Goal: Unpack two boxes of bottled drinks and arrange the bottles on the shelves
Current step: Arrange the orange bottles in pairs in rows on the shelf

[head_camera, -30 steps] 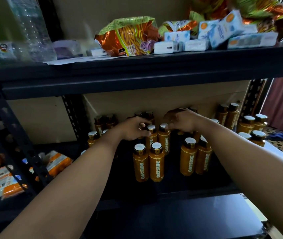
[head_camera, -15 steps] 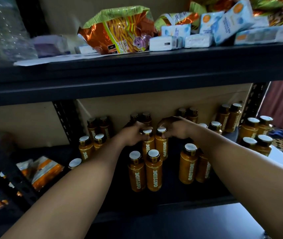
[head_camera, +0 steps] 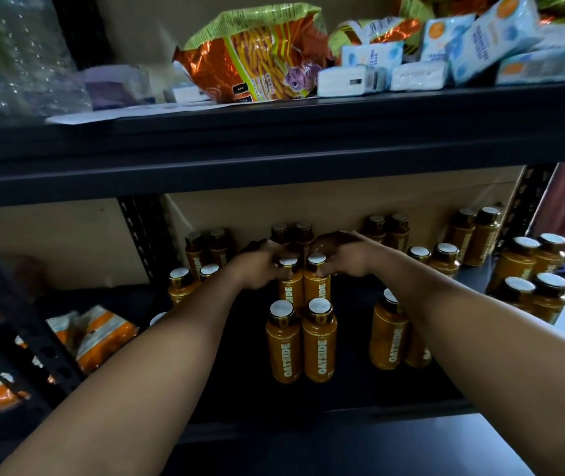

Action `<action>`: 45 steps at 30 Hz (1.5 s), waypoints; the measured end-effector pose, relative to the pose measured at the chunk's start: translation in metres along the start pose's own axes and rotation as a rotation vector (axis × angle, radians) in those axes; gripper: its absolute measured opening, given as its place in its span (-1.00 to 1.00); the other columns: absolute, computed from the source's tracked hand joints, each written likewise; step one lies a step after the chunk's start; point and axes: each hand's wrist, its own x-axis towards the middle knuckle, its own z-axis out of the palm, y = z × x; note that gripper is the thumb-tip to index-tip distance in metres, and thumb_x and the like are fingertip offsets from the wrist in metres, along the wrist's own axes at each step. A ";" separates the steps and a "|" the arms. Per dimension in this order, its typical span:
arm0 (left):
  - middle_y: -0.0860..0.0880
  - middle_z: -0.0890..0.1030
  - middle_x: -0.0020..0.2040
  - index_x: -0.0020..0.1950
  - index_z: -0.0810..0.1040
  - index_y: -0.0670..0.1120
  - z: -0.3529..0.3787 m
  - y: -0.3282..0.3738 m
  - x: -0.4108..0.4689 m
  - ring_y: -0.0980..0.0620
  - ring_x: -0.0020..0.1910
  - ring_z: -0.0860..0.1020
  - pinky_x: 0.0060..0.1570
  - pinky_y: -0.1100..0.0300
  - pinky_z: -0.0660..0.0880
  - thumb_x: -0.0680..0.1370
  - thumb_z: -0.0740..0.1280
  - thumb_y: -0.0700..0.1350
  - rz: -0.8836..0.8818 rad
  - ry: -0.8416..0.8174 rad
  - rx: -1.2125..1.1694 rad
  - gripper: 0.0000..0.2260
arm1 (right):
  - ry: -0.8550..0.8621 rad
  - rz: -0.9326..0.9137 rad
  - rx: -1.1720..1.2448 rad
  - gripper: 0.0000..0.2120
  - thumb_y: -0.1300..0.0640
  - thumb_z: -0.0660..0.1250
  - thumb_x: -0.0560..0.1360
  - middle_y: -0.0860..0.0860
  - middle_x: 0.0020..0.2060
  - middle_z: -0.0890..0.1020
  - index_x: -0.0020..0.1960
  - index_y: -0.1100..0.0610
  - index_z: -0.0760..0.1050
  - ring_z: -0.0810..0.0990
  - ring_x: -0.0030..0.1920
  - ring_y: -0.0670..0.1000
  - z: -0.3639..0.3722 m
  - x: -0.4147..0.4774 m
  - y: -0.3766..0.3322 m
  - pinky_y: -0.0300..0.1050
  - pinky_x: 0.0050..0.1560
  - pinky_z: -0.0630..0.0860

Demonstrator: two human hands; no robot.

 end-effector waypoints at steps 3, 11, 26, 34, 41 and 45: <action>-0.09 0.44 0.46 0.57 0.26 0.04 0.000 -0.002 -0.003 -0.06 0.36 0.45 0.12 0.15 0.37 0.64 0.33 0.05 -0.012 0.009 -0.002 -0.47 | 0.008 -0.022 0.009 -0.65 -0.02 0.50 0.51 -0.07 0.14 0.63 0.26 -0.05 0.56 0.57 0.16 0.00 0.002 0.001 -0.003 -0.03 0.21 0.50; -0.09 0.44 0.46 0.59 0.22 0.00 -0.001 -0.005 -0.008 -0.07 0.37 0.45 0.20 0.09 0.42 0.63 0.33 0.07 -0.042 0.032 0.000 -0.43 | 0.015 -0.018 0.025 -0.62 -0.02 0.50 0.51 -0.08 0.15 0.60 0.29 -0.03 0.55 0.55 0.16 -0.01 0.007 0.003 -0.005 -0.03 0.21 0.49; -0.09 0.44 0.46 0.59 0.21 0.00 0.001 -0.004 -0.009 -0.08 0.37 0.46 0.22 0.07 0.43 0.63 0.33 0.07 -0.049 0.041 0.023 -0.42 | 0.062 -0.022 0.034 -0.52 -0.05 0.50 0.51 -0.07 0.30 0.57 0.40 -0.06 0.49 0.53 0.25 -0.01 0.010 -0.007 -0.009 -0.01 0.28 0.51; -0.07 0.43 0.47 0.58 0.25 0.03 0.002 -0.005 -0.008 -0.06 0.35 0.47 0.15 0.11 0.44 0.62 0.34 0.07 -0.034 0.041 0.010 -0.44 | 0.063 -0.002 0.037 -0.50 -0.08 0.49 0.51 -0.05 0.29 0.57 0.41 -0.05 0.49 0.53 0.24 -0.01 0.012 -0.008 -0.009 -0.01 0.28 0.49; -0.09 0.33 0.54 0.54 0.27 0.21 -0.008 -0.005 -0.020 -0.10 0.44 0.40 0.14 0.11 0.36 0.64 0.31 0.12 -0.004 0.042 -0.129 -0.52 | 0.076 -0.058 0.042 -0.73 -0.12 0.40 0.58 -0.16 0.08 0.58 0.23 -0.06 0.54 0.55 0.13 -0.07 -0.015 -0.036 -0.009 -0.11 0.11 0.44; -0.01 0.39 0.50 0.50 0.31 0.24 -0.018 0.007 -0.028 -0.02 0.36 0.46 0.15 0.08 0.40 0.63 0.31 0.18 0.014 0.107 -0.184 -0.55 | 0.107 0.009 0.102 -0.87 -0.16 0.38 0.58 -0.20 -0.06 0.59 0.04 -0.14 0.50 0.56 0.02 -0.14 -0.039 -0.063 -0.001 -0.15 0.05 0.42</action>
